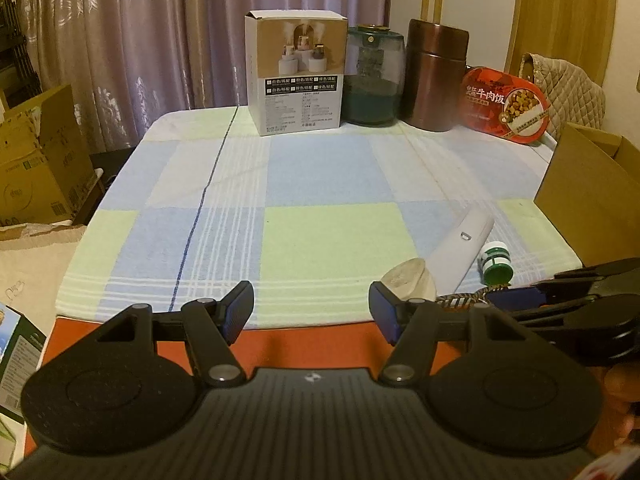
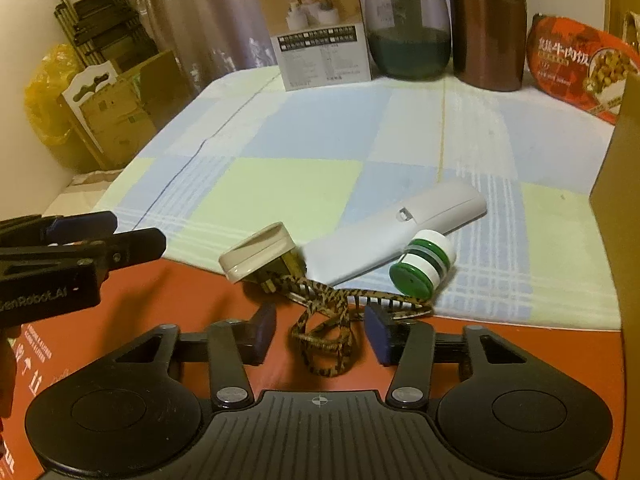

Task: Organize rigid objects
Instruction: 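Grasp the striped hair clip with the right gripper while the left gripper grasps the cream plug adapter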

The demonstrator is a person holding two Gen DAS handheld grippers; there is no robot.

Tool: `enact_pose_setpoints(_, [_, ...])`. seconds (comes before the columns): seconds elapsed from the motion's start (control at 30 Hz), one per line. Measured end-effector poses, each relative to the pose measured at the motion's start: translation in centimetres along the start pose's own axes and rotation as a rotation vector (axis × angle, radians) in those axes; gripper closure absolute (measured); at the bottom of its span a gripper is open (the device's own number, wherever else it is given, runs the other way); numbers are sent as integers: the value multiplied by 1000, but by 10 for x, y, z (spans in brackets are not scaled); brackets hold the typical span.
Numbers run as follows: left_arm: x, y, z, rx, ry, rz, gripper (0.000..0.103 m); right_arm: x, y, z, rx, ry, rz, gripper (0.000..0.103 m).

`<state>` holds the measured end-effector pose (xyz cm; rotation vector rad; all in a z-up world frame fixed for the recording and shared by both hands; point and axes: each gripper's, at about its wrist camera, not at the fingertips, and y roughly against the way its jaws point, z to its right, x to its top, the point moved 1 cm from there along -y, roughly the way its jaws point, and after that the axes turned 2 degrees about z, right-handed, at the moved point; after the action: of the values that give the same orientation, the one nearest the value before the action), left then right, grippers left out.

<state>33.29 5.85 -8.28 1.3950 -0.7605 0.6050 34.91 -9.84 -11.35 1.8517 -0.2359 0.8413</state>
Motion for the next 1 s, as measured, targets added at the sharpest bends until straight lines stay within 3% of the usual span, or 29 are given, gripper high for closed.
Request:
enact_pose_setpoints(0.13, [-1, -5, 0, -19, -6, -6, 44, 2, -5, 2, -3, -10, -22, 75])
enact_pose_setpoints(0.53, [-4, -24, 12, -202, -7, -24, 42, 6, 19, 13, -63, 26, -56, 76])
enact_pose_setpoints(0.87, [-6, -53, 11, -293, 155, -54, 45, 5, 29, 33, -69, -2, -53, 76])
enact_pose_setpoints(1.0, [-7, -60, 11, -304, 188, -63, 53, 6, 29, 33, -60, -6, -47, 76])
